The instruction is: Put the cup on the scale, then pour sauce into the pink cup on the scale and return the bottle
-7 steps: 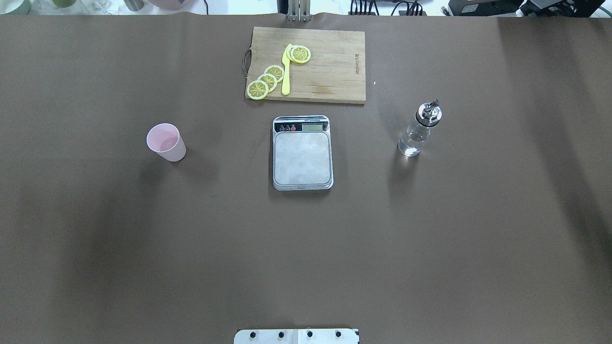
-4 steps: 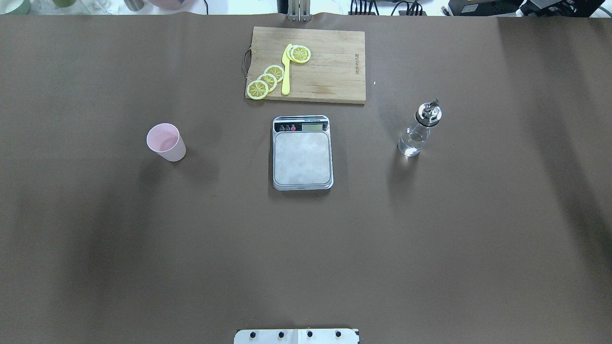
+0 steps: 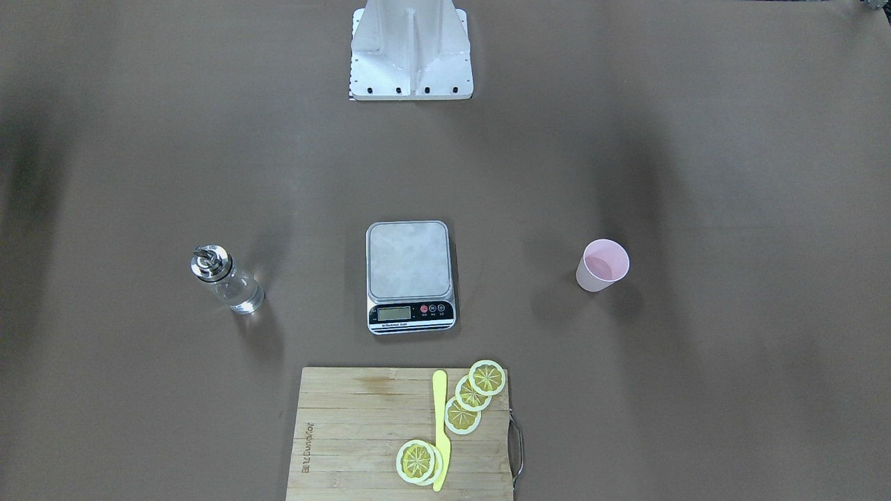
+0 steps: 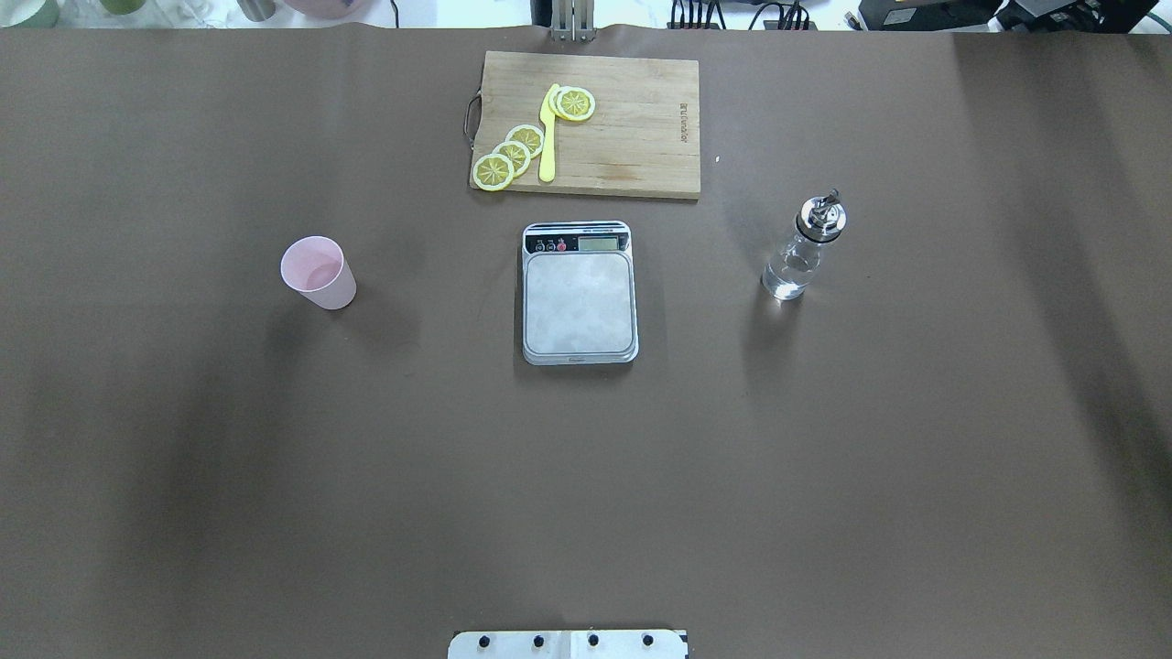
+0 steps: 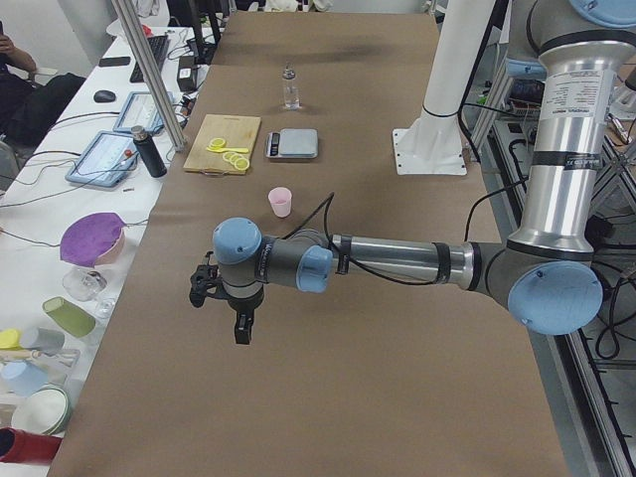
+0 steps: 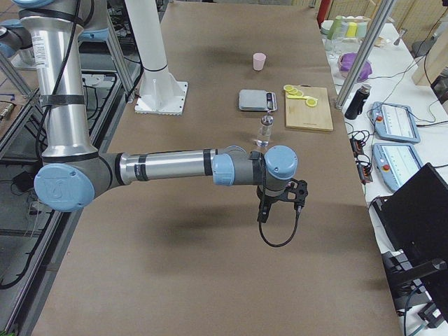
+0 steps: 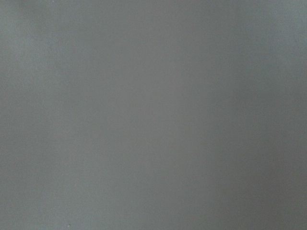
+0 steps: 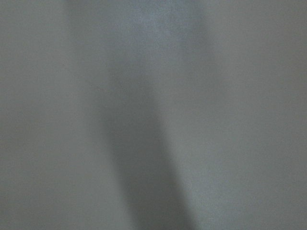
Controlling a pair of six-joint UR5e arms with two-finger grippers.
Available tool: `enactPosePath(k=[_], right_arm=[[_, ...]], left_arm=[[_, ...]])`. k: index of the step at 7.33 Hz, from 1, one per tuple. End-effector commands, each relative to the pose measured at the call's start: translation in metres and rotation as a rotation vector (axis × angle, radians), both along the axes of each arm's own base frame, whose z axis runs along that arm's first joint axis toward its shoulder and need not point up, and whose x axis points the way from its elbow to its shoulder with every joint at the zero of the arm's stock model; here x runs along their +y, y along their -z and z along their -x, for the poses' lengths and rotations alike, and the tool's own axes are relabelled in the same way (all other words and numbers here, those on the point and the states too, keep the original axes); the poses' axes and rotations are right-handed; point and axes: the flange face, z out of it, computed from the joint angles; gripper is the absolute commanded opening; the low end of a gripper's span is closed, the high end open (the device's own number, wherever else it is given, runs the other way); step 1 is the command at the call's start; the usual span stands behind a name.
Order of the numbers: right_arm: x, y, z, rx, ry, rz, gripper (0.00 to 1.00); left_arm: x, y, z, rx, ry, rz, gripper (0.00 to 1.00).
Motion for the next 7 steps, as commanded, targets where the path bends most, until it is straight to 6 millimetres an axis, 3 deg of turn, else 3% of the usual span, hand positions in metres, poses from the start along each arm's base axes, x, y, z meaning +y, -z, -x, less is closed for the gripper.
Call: enactPosePath(k=[1, 3, 5, 7], right_arm=[[-0.001, 0.001, 0.0, 0.0, 0.0, -0.002, 1.0], [-0.002, 0.003, 0.0, 0.002, 0.0, -0.008, 1.0], [-0.002, 0.006, 0.0, 0.0, 0.0, -0.014, 1.0], [-0.001, 0.014, 0.001, -0.001, 0.001, -0.03, 1.0]], left_arm=[[-0.014, 0.02, -0.003, 0.004, 0.002, -0.041, 0.99], [-0.022, 0.041, -0.008, 0.006, 0.013, -0.075, 0.99], [-0.027, 0.078, -0.073, 0.004, -0.001, -0.061, 0.99], [-0.038, 0.153, -0.157, 0.072, 0.072, 0.02, 0.99]])
